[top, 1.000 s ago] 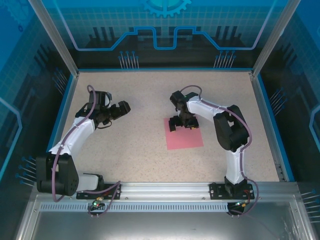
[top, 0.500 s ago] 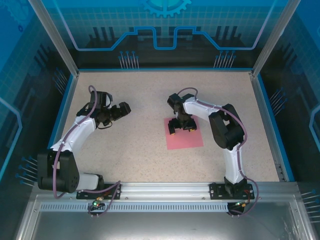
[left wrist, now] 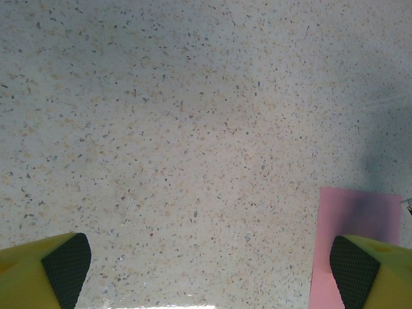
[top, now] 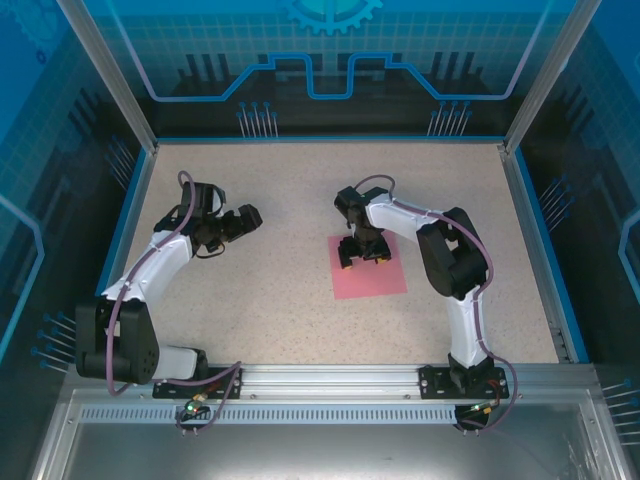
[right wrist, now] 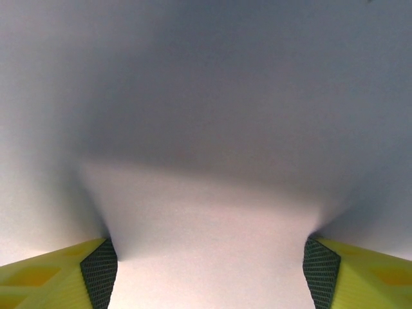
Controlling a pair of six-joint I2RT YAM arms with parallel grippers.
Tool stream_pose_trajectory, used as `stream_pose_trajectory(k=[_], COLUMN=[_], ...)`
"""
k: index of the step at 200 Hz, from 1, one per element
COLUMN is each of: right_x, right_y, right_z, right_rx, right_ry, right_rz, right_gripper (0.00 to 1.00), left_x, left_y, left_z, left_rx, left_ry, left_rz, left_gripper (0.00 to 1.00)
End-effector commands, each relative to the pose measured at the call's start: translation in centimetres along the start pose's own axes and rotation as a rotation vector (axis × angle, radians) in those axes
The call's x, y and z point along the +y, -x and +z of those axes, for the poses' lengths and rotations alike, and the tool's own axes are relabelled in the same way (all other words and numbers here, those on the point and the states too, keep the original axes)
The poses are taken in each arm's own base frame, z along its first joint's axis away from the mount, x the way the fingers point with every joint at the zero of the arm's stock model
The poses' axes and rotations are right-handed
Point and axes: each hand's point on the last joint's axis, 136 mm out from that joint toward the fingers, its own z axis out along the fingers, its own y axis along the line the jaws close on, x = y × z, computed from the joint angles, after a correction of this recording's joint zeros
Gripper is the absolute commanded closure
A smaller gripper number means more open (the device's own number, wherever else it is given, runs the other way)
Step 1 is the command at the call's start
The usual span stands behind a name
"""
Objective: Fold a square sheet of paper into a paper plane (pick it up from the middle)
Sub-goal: Fold the square sheet of paper in half at the center of the table.
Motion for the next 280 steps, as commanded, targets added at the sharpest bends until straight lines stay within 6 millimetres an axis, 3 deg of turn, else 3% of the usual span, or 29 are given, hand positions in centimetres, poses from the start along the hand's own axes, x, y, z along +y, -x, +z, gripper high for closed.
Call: stream_pose_trajectory(k=[1, 34, 55, 81, 96, 105, 154, 211, 238, 280], right_x=[-1.2, -1.4, -1.1, -0.9, -0.6, -0.6, -0.2, -1.6, -1.7, -1.6], right_y=[-1.9, -1.7, -1.1, -0.3, -0.2, -0.3, -1.3, -3.1, -3.2, -2.5], right_z=[4.3, 3.9, 2.1, -1.3, -2.0, -1.7, 2.2, 6.2, 6.7, 5.7], right_rx=[0.112, 0.099, 0.063, -0.021, -0.04, -0.035, 0.057, 0.15, 0.156, 0.126], right_ry=[-0.041, -0.044, -0.039, -0.063, -0.051, -0.046, -0.019, -0.073, -0.047, -0.029], right_rz=[0.019, 0.022, 0.021, 0.017, 0.025, 0.029, 0.044, 0.047, 0.062, 0.061], right_gripper=[0.24, 0.26, 0.25, 0.13, 0.05, 0.01, 0.01, 0.11, 0.16, 0.19], left_x=[-0.9, -0.9, -0.9, -0.9, -0.9, -0.9, -0.8, -0.7, -0.7, -0.7], left_y=[0.4, 0.3, 0.3, 0.2, 0.2, 0.2, 0.0, 0.0, 0.0, -0.1], left_z=[-0.3, -0.2, -0.2, -0.2, -0.2, -0.2, -0.1, 0.1, 0.1, 0.2], left_rx=[0.009, 0.012, 0.014, 0.015, 0.017, 0.015, 0.024, 0.025, 0.027, 0.031], left_ry=[-0.014, -0.013, -0.012, -0.013, -0.013, -0.014, -0.013, -0.011, -0.01, -0.009], left_rz=[0.018, 0.017, 0.015, 0.014, 0.013, 0.013, 0.01, 0.009, 0.008, 0.007], left_gripper=[0.01, 0.01, 0.01, 0.01, 0.01, 0.01, 0.01, 0.01, 0.01, 0.01])
